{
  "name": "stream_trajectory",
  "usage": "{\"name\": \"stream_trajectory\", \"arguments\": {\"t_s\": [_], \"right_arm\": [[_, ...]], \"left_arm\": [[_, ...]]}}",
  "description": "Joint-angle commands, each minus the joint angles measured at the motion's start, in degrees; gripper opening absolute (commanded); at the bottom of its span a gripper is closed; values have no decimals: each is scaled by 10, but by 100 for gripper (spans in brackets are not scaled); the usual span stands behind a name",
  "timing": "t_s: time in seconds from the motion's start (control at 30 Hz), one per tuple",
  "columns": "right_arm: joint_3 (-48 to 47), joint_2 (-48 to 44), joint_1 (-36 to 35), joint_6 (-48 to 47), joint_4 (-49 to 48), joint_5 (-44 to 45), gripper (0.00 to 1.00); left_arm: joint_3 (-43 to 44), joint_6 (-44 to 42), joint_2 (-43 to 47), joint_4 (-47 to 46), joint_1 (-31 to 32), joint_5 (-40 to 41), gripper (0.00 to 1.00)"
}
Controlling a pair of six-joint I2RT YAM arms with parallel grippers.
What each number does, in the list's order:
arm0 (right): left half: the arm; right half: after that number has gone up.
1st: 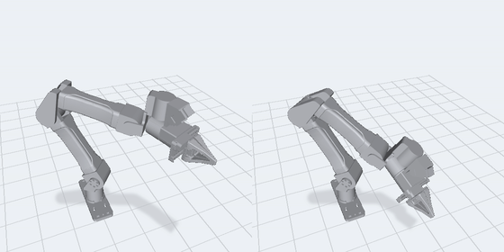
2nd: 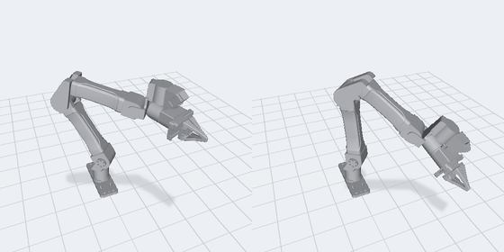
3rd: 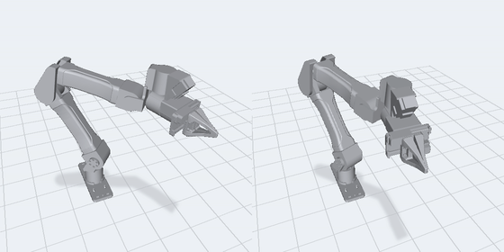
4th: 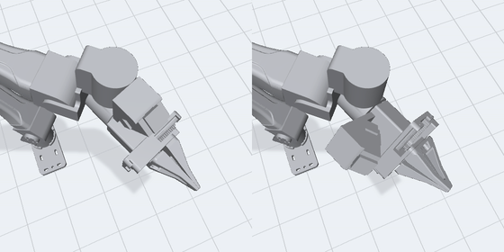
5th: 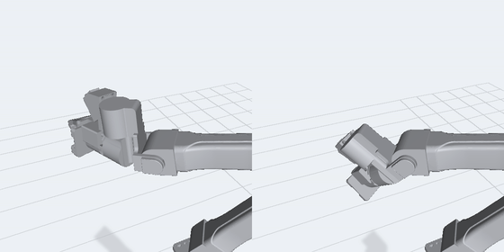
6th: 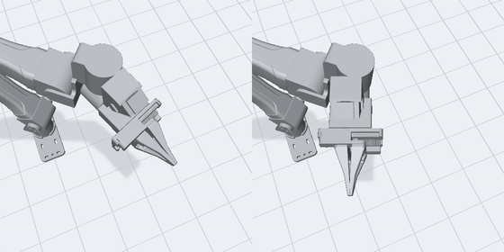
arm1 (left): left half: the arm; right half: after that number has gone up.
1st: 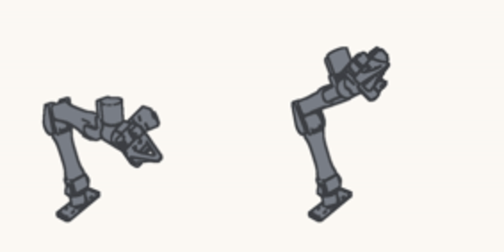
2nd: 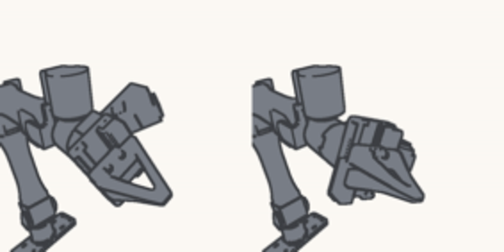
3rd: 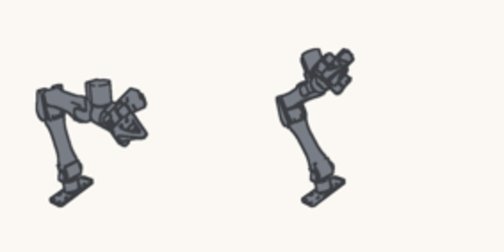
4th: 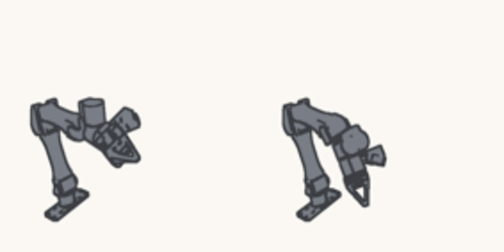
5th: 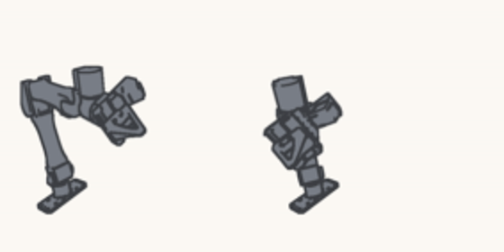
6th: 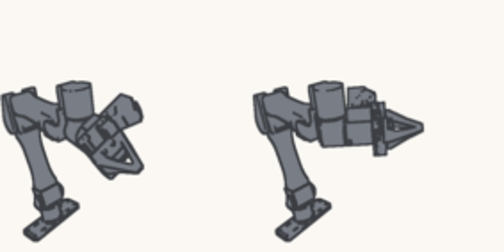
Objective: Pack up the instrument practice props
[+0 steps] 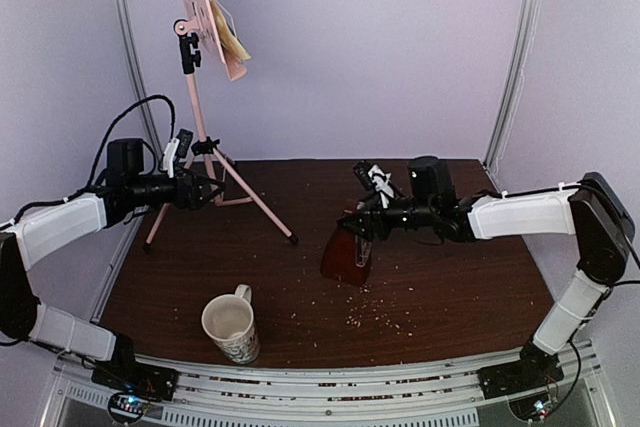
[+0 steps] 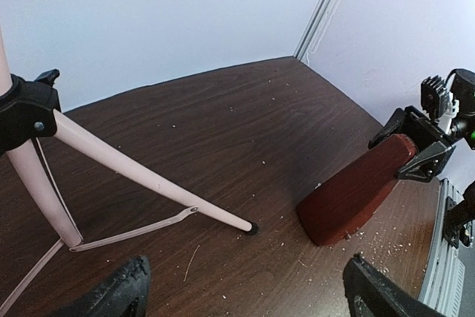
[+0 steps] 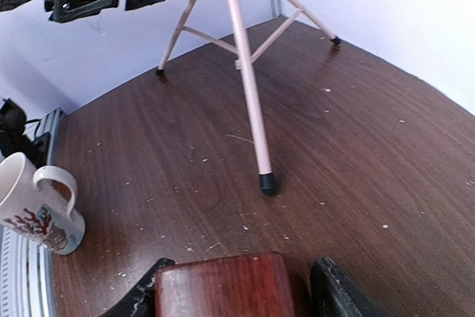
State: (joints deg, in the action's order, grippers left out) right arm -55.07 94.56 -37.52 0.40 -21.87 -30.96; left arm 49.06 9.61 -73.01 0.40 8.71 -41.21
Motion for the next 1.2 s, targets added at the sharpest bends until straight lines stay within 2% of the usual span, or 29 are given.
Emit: {"name": "stream_trajectory", "arguments": {"t_s": [0.0,0.2,0.4,0.57,0.77,0.8,0.9,0.97,1.17], "right_arm": [[71,-47,-3,60,-61,204,59],[94,-77,-5,112,-3,452,60],[115,-95,35,171,47,571,60],[137,-125,87,210,70,611,60],[122,-140,113,225,109,606,64],[116,-140,113,224,118,605,67],[96,-148,113,218,144,598,86],[84,-157,113,218,165,590,94],[61,-197,114,230,224,572,99]], "left_arm": [[-3,9,-6,-19,-4,18,93],[-22,40,23,-36,0,79,91],[-64,148,62,-75,40,214,91],[-97,244,66,-155,83,277,90],[-92,308,-2,-240,98,287,88],[-87,312,-15,-251,101,290,88],[-70,322,-67,-272,105,298,87],[-61,333,-96,-289,106,300,86],[-23,338,-165,-331,113,305,76]]}}
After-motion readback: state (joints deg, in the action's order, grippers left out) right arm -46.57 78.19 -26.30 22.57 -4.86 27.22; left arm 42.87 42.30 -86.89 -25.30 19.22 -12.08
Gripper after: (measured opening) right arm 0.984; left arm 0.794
